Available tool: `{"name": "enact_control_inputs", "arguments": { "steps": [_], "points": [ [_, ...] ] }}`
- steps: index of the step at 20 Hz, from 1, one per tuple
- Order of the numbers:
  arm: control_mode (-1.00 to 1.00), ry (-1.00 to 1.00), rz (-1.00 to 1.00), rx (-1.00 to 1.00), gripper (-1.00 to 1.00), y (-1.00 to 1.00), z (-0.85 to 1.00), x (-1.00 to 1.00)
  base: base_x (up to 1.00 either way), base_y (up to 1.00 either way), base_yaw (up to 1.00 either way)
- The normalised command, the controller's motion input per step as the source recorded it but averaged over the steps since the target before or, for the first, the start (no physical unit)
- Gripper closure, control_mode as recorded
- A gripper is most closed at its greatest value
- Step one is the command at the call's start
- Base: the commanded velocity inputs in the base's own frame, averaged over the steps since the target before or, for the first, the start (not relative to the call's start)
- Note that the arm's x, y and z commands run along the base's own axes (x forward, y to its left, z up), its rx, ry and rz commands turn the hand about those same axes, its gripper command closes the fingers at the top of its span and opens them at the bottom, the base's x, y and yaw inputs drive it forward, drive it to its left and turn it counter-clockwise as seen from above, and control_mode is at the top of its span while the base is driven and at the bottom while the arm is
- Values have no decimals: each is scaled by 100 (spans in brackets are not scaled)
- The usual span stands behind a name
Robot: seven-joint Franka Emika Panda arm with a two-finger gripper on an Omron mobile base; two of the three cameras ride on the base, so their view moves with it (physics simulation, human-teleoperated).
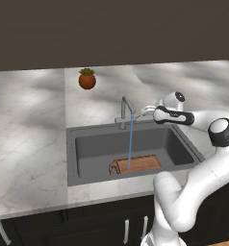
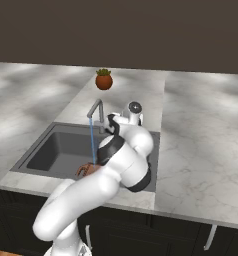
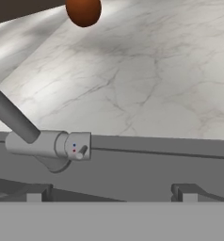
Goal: Turn on the sink faucet with hot water and rinse the cutting board for ten seconds, then turn off the faucet. Push the cutting board to reach the water if necessary.
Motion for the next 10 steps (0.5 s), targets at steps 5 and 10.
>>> {"name": "enact_control_inputs", "arguments": {
  "steps": [5,10],
  "points": [
    [-100,0,0,0,-100,0,-7,17,0,0,0],
    [-100,0,0,0,-100,0,-2,11,0,0,0]
  ]
}}
